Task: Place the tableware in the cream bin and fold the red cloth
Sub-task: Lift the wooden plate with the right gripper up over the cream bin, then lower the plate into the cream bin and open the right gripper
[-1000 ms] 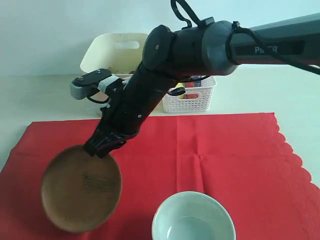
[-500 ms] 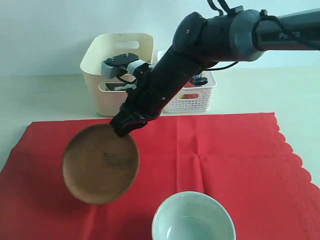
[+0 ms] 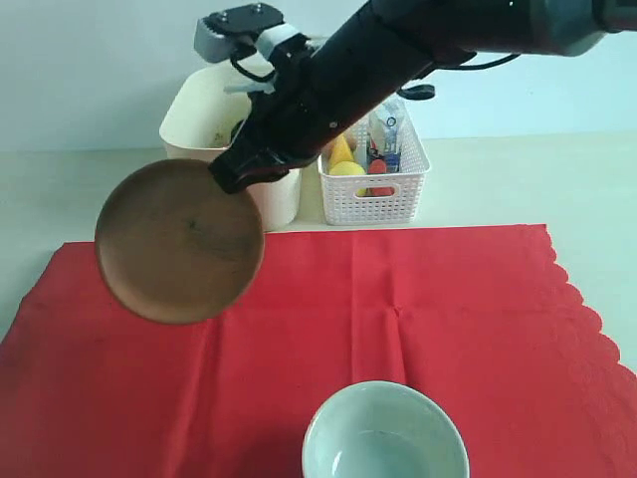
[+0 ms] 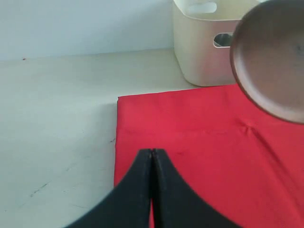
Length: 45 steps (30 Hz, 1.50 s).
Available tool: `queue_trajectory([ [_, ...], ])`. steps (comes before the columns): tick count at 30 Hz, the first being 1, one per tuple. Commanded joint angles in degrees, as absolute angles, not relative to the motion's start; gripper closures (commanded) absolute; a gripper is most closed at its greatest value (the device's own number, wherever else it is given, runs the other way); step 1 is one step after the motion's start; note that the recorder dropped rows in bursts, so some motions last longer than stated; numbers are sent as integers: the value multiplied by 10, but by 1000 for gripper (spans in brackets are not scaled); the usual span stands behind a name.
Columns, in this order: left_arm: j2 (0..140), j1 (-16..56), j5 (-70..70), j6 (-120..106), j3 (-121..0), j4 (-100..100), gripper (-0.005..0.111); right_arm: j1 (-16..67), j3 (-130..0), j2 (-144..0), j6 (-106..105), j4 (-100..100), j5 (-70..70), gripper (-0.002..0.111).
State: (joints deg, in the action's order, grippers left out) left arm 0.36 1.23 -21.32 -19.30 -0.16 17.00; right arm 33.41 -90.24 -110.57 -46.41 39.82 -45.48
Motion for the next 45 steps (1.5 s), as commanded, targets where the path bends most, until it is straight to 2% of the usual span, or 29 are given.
queue_trajectory([
  [1,0,11,-211,-192,0,171,107,324,-909,-1081,-424,386,-388,108],
  [10,0,11,-211,-192,0,171,107,268,-1012,-1091,-369,387,-372,108],
  [21,0,11,-211,-192,0,171,107,223,-1164,-1197,-312,379,-359,108],
  [28,0,11,-211,-192,0,171,107,221,-1170,-1208,-314,354,-313,108],
  [36,0,11,-211,-192,0,171,107,212,-1170,-1175,-323,346,-362,108],
  [45,0,11,-211,-192,0,171,107,169,-1140,-1163,-333,363,-308,108],
])
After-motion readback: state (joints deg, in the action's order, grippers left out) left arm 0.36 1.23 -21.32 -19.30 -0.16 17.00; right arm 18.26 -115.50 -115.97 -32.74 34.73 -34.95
